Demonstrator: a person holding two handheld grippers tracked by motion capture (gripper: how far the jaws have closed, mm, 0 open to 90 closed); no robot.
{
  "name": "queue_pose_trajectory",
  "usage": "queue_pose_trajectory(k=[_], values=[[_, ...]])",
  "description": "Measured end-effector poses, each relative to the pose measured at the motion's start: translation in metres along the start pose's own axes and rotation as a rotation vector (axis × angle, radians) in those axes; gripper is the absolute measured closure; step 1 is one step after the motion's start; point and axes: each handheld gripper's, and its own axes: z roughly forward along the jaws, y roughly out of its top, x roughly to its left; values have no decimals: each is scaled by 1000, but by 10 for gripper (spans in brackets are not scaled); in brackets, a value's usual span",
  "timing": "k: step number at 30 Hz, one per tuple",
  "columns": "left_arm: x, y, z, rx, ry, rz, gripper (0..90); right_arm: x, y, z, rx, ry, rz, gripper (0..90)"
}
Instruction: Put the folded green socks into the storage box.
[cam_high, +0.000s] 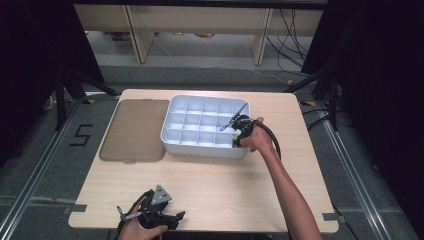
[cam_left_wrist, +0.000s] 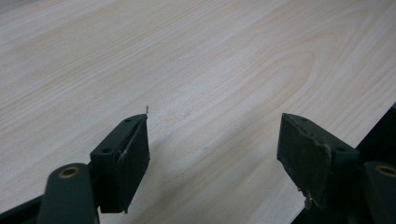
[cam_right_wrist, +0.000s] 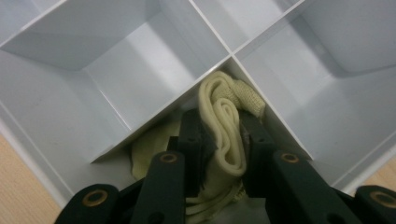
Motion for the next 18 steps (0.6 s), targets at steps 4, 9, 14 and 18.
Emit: queue_pose_trajectory(k=[4, 9, 14, 18], values=[[1, 0, 0, -4, 4, 5, 245, -1, 0, -2, -10, 15, 34, 695], [0, 0, 2, 5, -1, 1, 245, -7, -2, -26, -87, 18, 69, 590], [-1, 0, 2, 6, -1, 2, 245, -8, -2, -47, -131, 36, 87, 658], [-3, -1, 3, -1, 6, -22, 245, -10, -3, -50, -137, 33, 90, 769]])
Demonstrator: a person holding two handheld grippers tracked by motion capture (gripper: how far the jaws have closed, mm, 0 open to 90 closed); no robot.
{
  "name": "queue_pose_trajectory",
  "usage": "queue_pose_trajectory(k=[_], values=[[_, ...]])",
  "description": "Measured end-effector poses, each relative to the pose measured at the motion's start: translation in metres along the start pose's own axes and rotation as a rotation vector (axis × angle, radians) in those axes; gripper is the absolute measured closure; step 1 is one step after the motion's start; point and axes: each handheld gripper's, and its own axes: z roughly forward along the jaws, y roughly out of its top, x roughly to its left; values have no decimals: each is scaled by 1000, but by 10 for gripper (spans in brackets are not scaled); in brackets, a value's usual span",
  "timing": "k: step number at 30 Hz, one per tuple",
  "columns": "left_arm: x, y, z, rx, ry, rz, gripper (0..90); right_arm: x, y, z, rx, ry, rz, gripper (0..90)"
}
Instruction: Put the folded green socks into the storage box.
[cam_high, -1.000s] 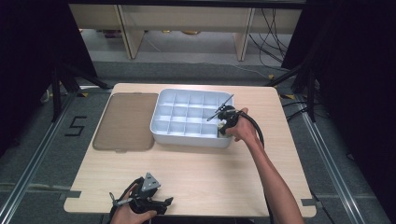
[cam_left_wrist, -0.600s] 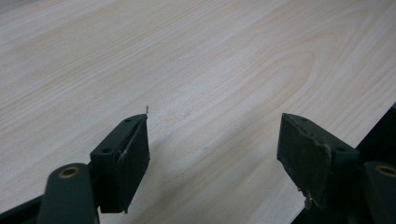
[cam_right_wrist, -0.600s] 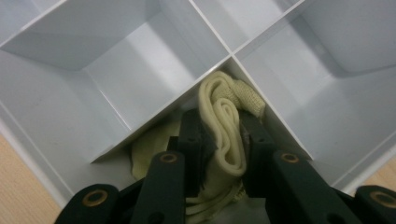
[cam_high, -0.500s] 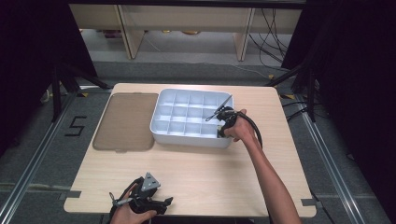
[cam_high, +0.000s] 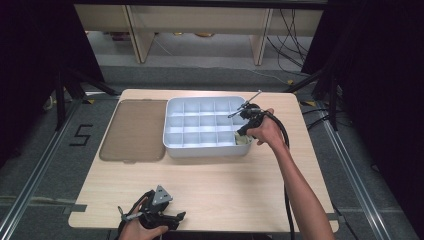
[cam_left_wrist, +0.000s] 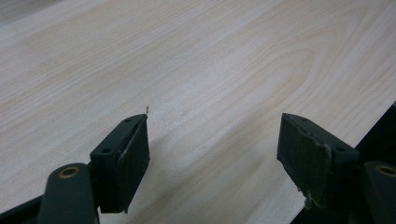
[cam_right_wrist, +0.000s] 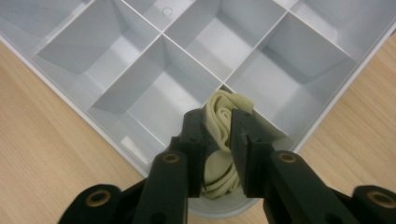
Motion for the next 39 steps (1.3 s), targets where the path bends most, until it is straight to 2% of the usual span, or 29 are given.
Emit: queue_pose_trajectory(k=[3, 6, 8, 9, 12, 14, 16, 21, 23, 25, 28, 30, 31, 33, 34, 36, 38, 39], values=[[0, 0, 0, 3, -4, 10, 245, -5, 0, 10, 6, -26, -27, 819], [1, 0, 0, 3, -3, 8, 245, -4, -1, 14, 33, -18, 5, 833], [1, 0, 0, 3, -3, 8, 245, -6, -2, 20, 40, -33, -30, 839], [1, 0, -1, 3, 0, 24, 245, -6, -3, 23, 48, -35, -24, 842], [1, 0, -1, 3, 0, 26, 245, -7, -5, 27, 56, -36, -16, 844], [0, 0, 0, 3, -5, 25, 245, -6, -7, 31, 76, -36, 10, 845], [0, 0, -1, 7, -11, 28, 245, -7, -7, 34, 74, -34, -5, 846], [1, 0, -1, 6, -10, 31, 245, -6, -7, 38, 85, -35, 1, 847], [1, 0, -1, 5, 3, 32, 245, -3, -5, 41, 111, -44, 1, 847], [1, 0, -1, 5, 10, 34, 245, -2, -5, 43, 109, -48, 3, 847], [1, 1, -1, 3, 13, 41, 245, -2, -3, 41, 111, -45, -7, 844], [1, 1, -1, 0, 4, 37, 245, -1, -3, 39, 102, -41, 6, 841], [1, 1, -1, 1, 4, 38, 245, 0, -4, 35, 92, -35, 16, 836], [1, 1, -1, 3, 0, 28, 245, -2, -4, 31, 57, -28, 7, 829], [1, 1, -1, 3, 0, 28, 245, -2, -4, 31, 57, -28, 7, 829], [2, 1, -1, 5, -1, 30, 245, -3, -3, 22, 35, -23, 32, 824], [2, 1, -1, 3, -1, 29, 246, -3, -4, 19, 23, -20, 31, 821], [2, 1, -2, 1, 17, 37, 245, -2, -4, 16, 25, -19, 46, 819]])
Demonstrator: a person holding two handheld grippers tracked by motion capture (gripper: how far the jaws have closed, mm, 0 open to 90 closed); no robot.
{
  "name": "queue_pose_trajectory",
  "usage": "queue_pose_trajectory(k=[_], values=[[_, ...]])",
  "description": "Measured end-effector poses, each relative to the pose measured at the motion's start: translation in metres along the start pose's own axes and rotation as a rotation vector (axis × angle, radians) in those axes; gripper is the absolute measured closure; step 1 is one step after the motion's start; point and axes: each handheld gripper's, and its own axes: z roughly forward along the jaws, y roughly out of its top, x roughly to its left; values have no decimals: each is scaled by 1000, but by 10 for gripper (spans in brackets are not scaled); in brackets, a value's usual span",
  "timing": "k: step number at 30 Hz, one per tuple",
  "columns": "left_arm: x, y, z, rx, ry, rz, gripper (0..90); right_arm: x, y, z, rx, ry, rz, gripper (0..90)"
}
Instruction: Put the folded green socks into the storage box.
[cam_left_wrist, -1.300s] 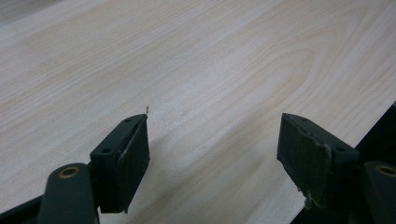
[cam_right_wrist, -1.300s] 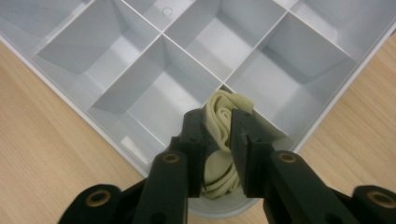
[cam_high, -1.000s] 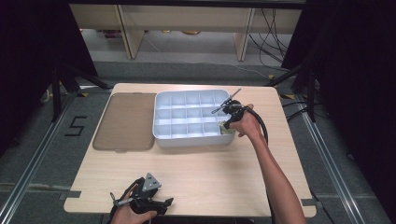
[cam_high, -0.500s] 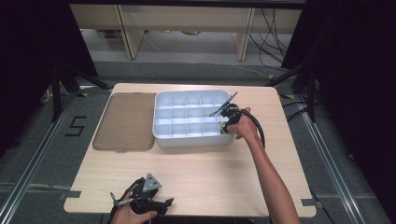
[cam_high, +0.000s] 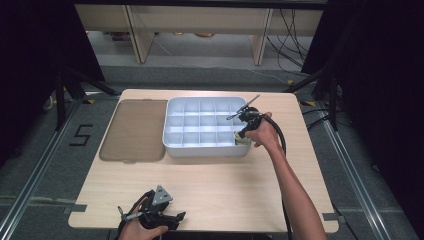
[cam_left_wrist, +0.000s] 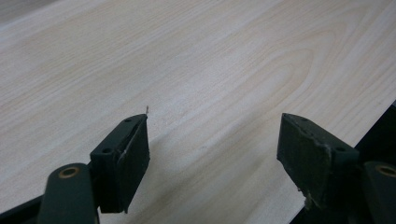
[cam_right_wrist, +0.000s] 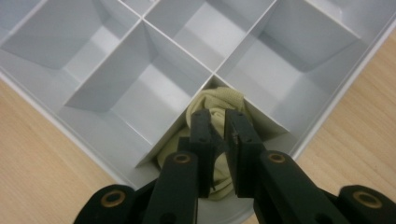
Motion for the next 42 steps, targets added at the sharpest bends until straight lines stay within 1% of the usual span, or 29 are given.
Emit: queue_pose_trajectory(k=[1, 3, 4, 5, 7, 8, 9, 11, 13, 14, 15, 16, 18, 19, 21, 22, 23, 24, 25, 26, 30, 31, 34, 35, 36, 39, 40, 41, 42], values=[[0, 0, 0, -1, 1, 7, 245, -1, 0, -2, -17, 16, -10, 818], [-1, 0, 0, -3, -7, 2, 245, 0, -2, -9, -33, 15, -9, 805], [-1, 0, 0, 1, -14, -12, 245, 0, -2, -11, -44, 18, -4, 798], [-1, 0, 0, -1, -14, -14, 245, -1, -2, -14, -62, 20, -9, 796], [-1, 0, 0, 3, -18, -20, 245, 0, -2, -16, -70, 31, 0, 795], [-2, -1, 0, 4, -23, -36, 245, 0, -3, -21, -87, 40, -3, 791], [-2, -1, 0, 4, -23, -36, 245, 1, -3, -23, -96, 41, -7, 789], [-1, -1, 1, 1, -20, -30, 245, 1, -3, -26, -98, 39, -5, 786], [-1, -1, 1, 2, -18, -36, 245, 3, -4, -30, -110, 52, -5, 762], [-2, -1, 1, 1, -21, -38, 245, 3, -4, -30, -110, 52, -5, 762], [-1, -1, 2, -6, -34, -24, 245, 4, -5, -31, -113, 57, -9, 751], [-2, -1, 0, 7, -24, -39, 245, 5, -6, -33, -124, 60, -4, 719], [-2, -1, 1, 3, -25, -38, 245, 6, -7, -34, -133, 63, -5, 703], [-2, -1, 0, 1, -23, -38, 245, 7, -8, -36, -135, 64, 6, 660], [-1, -1, 0, 4, -29, -34, 245, 7, -9, -37, -141, 60, 6, 653], [0, -1, 0, 2, -22, -20, 245, 8, -12, -39, -143, 76, 10, 640], [0, -1, 0, 2, -22, -20, 245, 8, -12, -39, -143, 76, 10, 640], [-1, -1, 0, 8, -23, -30, 245, 6, -13, -40, -148, 75, -7, 629], [-1, -1, 1, 4, -24, -38, 245, 7, -14, -42, -145, 69, 9, 619], [-1, -1, 1, 4, -23, -36, 245, 5, -16, -46, -156, 65, 0, 606], [-2, -1, 2, 4, -17, -37, 245, 5, -21, -54, -170, 65, 3, 566], [-2, -1, 2, 4, -18, -35, 245, 7, -23, -56, -173, 76, 10, 556], [-2, -1, 1, 5, -24, -34, 245, 6, -26, -58, -183, 73, -1, 535], [-2, -1, 2, 4, -17, -37, 245, 7, -30, -61, -185, 79, -1, 522], [-2, -1, 2, 5, -18, -37, 245, 8, -32, -63, -191, 77, 7, 516], [-2, -1, 2, 5, -18, -36, 245, 8, -36, -65, -203, 82, 6, 500], [-2, -1, 2, 5, -18, -36, 245, 9, -37, -66, -204, 83, 21, 493], [-2, -1, 2, 5, -18, -37, 245, 8, -39, -67, -215, 79, 9, 481], [-2, -1, 2, 6, -18, -37, 245, 9, -43, -69, -224, 85, 17, 477]])
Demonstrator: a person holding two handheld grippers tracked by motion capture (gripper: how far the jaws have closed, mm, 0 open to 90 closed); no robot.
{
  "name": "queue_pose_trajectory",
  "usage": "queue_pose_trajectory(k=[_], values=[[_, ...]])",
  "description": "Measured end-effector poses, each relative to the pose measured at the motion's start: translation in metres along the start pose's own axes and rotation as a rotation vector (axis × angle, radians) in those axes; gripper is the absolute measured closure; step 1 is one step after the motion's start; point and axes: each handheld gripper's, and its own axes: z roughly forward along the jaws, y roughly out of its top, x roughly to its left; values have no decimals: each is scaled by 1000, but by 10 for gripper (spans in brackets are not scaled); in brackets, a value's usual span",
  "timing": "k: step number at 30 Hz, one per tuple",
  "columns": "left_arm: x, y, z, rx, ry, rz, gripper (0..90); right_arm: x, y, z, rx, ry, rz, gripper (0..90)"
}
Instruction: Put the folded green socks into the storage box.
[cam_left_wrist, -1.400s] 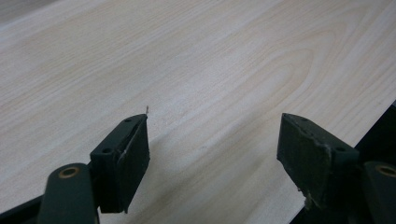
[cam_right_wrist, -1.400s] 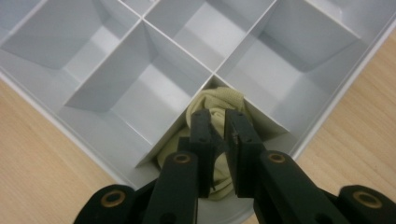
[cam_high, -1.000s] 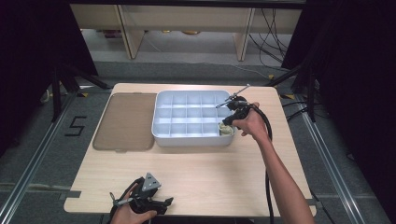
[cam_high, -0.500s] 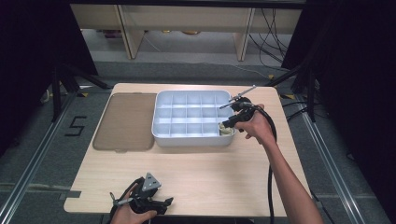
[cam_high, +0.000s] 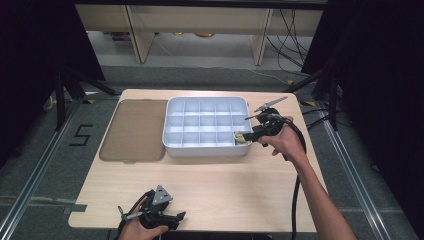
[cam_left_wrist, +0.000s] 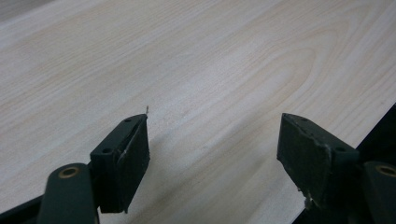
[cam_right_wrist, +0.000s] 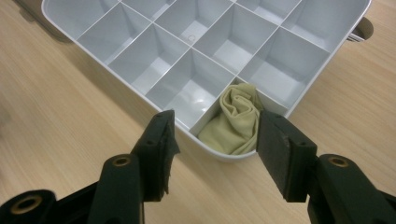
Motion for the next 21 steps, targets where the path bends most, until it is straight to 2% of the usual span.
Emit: queue_pose_trajectory(k=[3, 4, 6, 9, 10, 11, 13, 15, 16, 19, 21], values=[[0, 0, 0, 0, -8, 0, 245, 1, -3, -2, -2, 0, -7, 468], [0, 0, -1, 1, -5, 16, 245, 3, -5, -4, -7, 13, 1, 458], [0, 0, 0, -4, -4, 2, 245, 6, -9, -5, -21, 12, 4, 444], [1, 0, 0, -4, -8, 10, 245, 5, -11, -8, -17, 9, -10, 432], [1, 0, 0, -5, -4, 4, 245, 7, -15, -8, -36, 14, 5, 419], [1, 0, -1, -5, -11, 3, 245, 8, -16, -10, -24, 14, 9, 407], [1, 0, 0, -6, -9, 2, 245, 6, -18, -10, -35, 8, -7, 403], [1, 0, 0, -5, -11, 3, 245, 9, -22, -12, -36, 13, 11, 388], [1, 0, 0, -5, -10, 3, 245, 8, -24, -10, -60, 10, -7, 383], [1, 0, 0, -6, -4, 4, 245, 11, -29, -12, -38, 20, 10, 371], [1, 0, -1, -6, -8, 8, 245, 10, -31, -11, -50, 20, -9, 364]])
